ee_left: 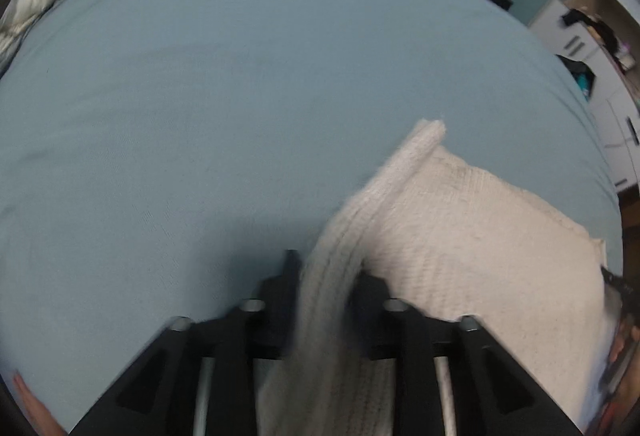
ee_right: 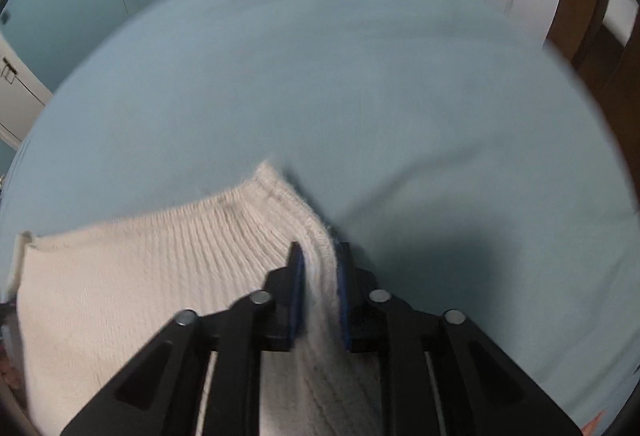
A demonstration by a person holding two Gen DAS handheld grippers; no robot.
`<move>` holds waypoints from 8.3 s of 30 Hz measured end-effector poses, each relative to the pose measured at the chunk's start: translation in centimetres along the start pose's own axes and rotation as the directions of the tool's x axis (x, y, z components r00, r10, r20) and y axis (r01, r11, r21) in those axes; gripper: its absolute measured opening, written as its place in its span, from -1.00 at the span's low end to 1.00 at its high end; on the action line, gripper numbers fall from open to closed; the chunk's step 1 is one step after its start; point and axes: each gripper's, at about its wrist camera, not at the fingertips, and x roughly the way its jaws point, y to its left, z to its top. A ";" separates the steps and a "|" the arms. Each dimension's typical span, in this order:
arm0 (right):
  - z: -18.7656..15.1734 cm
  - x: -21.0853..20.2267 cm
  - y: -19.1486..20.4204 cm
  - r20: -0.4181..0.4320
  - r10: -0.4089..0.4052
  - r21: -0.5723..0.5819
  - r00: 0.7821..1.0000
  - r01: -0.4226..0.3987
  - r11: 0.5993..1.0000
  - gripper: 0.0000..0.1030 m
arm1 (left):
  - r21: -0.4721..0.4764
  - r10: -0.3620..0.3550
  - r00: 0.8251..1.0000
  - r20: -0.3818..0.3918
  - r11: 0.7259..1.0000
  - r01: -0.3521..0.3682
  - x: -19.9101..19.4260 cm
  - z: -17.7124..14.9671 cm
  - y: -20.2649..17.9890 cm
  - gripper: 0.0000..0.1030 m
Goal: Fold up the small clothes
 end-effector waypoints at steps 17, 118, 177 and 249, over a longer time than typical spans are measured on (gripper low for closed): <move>-19.3 -15.7 -11.9 -0.099 0.212 0.177 0.972 -0.193 0.965 0.66 | 0.332 0.030 0.995 0.099 0.941 -0.062 -13.6 -15.6 1.6 1.00; -1.3 -17.7 4.2 0.101 -0.016 -0.246 0.995 0.041 0.969 0.61 | 0.373 0.200 0.892 0.407 0.855 -0.361 -14.7 -14.6 -1.9 1.00; -11.2 -15.2 6.6 -0.105 0.162 -0.467 0.981 -0.192 0.863 0.98 | 0.561 0.001 0.995 0.097 0.826 -0.055 -11.9 -13.6 -6.9 1.00; -14.2 -21.1 -10.3 -0.246 0.420 0.328 0.874 -0.333 0.884 -0.50 | -0.263 -0.413 0.845 -0.340 0.904 0.336 -16.2 -16.0 6.3 -0.50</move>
